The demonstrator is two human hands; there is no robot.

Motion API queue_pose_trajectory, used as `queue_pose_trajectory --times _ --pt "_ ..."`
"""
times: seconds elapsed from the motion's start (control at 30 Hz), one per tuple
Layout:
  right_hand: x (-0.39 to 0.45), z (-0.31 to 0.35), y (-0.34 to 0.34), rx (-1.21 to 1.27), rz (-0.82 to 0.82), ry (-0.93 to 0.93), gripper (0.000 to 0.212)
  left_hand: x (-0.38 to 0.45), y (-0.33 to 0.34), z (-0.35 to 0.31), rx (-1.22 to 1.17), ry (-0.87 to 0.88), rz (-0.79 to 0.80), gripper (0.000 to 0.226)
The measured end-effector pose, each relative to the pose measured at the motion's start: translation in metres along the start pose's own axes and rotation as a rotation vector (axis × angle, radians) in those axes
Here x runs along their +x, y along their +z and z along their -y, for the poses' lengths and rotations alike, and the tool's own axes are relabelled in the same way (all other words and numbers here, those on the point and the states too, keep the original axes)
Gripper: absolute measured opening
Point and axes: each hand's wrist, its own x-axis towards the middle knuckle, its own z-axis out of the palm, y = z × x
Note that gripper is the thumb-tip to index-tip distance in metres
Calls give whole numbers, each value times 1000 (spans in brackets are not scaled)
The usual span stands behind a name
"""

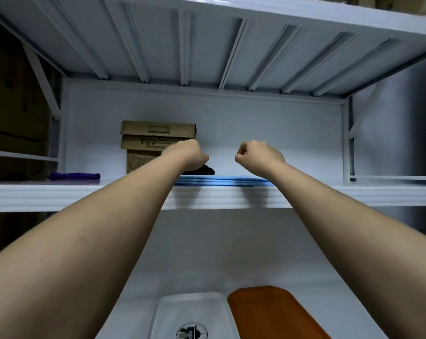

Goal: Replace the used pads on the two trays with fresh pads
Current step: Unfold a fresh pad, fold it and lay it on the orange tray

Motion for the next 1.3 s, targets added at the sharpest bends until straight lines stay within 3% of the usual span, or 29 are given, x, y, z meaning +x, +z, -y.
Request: queue_pose_trajectory --times 0.2,0.3,0.57,0.7,0.8,0.9,1.03,1.17,1.3 --pt "41 -27 19 -77 174 93 38 15 -1 4 -16 -105 296 57" --pt "46 -38 30 -119 221 159 52 15 5 7 -18 -136 427 56" --pt "53 -58 66 13 388 214 67 38 32 20 -97 -193 352 55" --pt "54 -63 70 56 381 206 59 47 37 24 -266 -203 309 58" --pt "54 -64 70 78 362 196 56 55 36 31 -527 -223 140 54" --pt "52 -65 71 97 335 204 61 62 31 43 -877 -382 13 51" --pt "51 -66 69 88 309 206 68 55 18 50 -1309 -602 249 24" --pt "42 -59 64 99 254 166 68 46 16 46 -1255 -600 421 14" --pt "20 -50 50 314 62 -112 54 41 10 29 -1324 -541 453 20"
